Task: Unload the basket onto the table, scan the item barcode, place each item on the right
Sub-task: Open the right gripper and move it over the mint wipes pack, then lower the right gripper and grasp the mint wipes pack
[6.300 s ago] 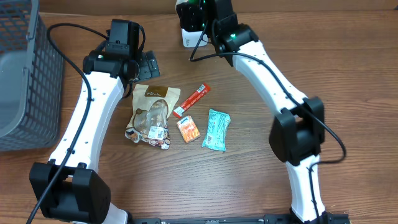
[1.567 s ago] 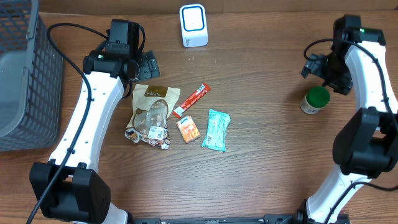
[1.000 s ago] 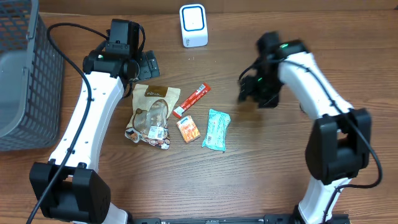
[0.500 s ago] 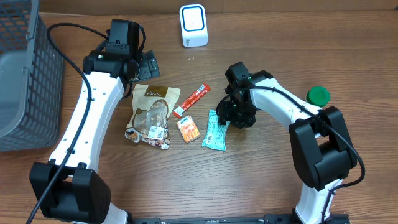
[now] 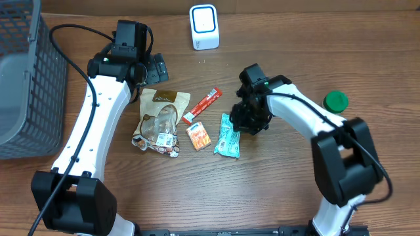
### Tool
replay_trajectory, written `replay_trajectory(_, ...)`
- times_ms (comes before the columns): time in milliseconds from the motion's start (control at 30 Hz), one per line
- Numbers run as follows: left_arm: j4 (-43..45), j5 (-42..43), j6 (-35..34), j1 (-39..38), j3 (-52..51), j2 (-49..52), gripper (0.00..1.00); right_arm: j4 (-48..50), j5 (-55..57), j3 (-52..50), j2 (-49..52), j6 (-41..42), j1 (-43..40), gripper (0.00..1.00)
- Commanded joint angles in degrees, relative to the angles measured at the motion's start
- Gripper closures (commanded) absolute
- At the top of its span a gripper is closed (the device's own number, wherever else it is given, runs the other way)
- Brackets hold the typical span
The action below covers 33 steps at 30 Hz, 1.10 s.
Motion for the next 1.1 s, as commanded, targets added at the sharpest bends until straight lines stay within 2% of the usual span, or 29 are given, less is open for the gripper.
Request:
replay_trajectory(0, 0.1, -0.4, -0.4, -0.1, 0.8, -0.1, 0.0, -0.4, -2.6, 0.4, -11.1, -0.5, -0.5, 0.96)
replay_trajectory(300, 0.1, -0.4, -0.4, -0.1, 0.8, -0.1, 0.0, -4.0, -10.8, 0.4, -27.3, -0.3, -0.5, 0.96)
replay_trajectory(500, 0.1, -0.4, -0.4, -0.1, 0.8, -0.1, 0.0, -9.0, -11.0, 0.4, -33.6, 3.1, -0.5, 0.96)
replay_trajectory(1067, 0.1, -0.4, -0.4, -0.1, 0.8, -0.1, 0.0, -11.8, -9.2, 0.3, -34.6, 2.8, -0.5, 0.96)
